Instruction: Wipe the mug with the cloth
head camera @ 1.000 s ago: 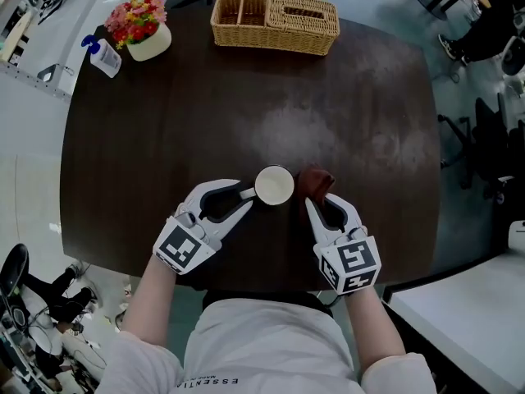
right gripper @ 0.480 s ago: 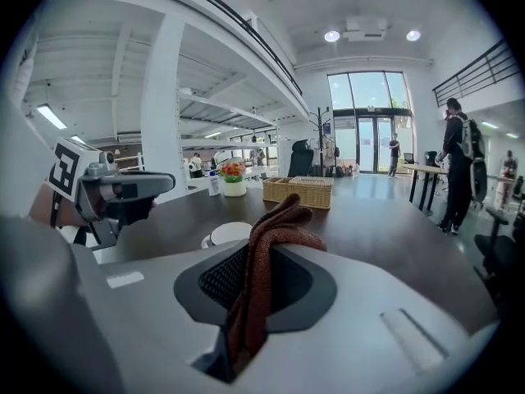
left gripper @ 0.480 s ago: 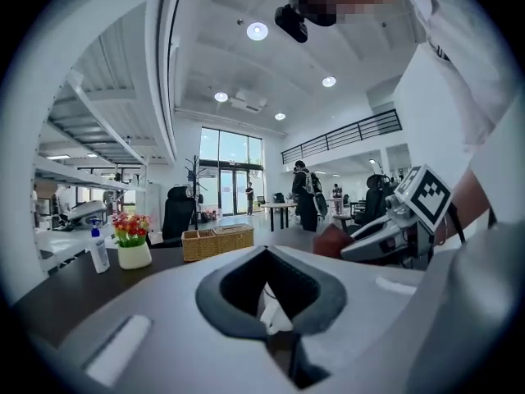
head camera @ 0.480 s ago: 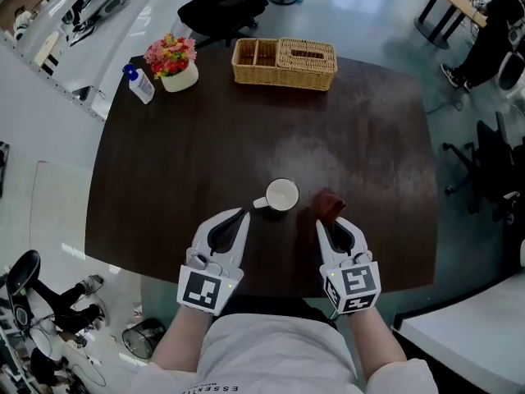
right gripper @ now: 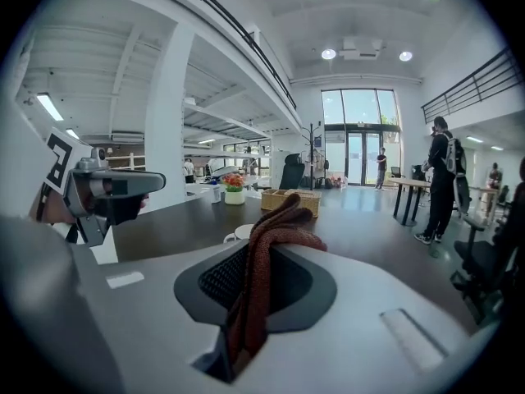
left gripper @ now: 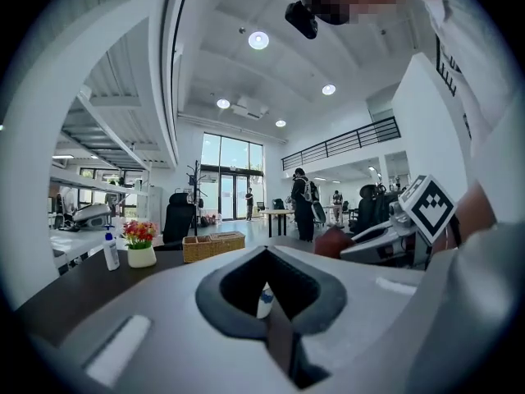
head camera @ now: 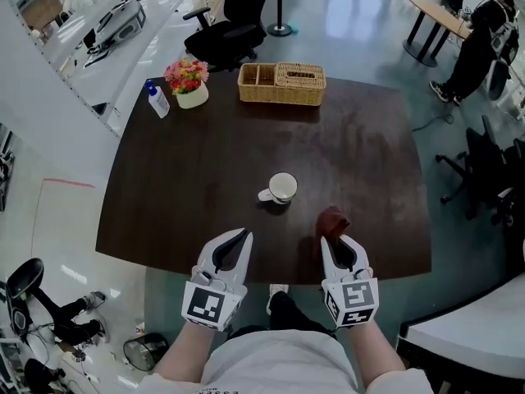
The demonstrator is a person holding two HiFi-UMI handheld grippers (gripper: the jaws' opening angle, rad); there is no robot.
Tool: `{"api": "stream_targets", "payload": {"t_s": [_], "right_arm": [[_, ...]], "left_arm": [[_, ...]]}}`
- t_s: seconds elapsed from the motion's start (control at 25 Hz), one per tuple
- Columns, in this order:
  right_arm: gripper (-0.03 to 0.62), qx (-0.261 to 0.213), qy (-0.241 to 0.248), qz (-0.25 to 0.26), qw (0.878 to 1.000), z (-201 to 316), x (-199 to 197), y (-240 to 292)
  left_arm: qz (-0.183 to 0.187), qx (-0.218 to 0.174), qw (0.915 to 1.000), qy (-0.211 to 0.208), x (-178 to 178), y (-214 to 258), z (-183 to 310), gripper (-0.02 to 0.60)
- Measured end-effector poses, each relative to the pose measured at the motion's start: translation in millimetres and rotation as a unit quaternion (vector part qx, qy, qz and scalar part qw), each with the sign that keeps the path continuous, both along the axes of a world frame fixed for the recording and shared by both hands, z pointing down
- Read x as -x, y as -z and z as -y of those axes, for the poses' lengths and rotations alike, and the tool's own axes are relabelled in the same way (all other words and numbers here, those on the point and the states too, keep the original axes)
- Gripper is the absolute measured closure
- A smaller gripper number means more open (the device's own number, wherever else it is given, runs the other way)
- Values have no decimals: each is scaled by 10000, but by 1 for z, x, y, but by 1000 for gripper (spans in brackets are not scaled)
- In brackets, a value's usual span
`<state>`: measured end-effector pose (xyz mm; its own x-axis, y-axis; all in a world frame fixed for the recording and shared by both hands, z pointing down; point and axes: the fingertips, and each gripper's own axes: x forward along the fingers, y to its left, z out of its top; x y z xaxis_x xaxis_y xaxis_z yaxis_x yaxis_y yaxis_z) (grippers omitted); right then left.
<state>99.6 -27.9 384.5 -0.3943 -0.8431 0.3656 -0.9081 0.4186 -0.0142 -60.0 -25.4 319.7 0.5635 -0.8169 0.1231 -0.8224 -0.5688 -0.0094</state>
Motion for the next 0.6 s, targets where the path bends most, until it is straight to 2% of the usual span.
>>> {"api": "stream_targets", "payload": {"t_s": [0.28, 0.6], "right_arm": [[516, -400, -144, -82, 9991, -94, 11, 34], [516, -593, -194, -233, 9978, -204, 28, 60]], "left_arm": [[-18, -285, 9996, 44, 16, 26, -94, 581], [-169, -305, 9994, -21, 24, 46, -200, 581]]}}
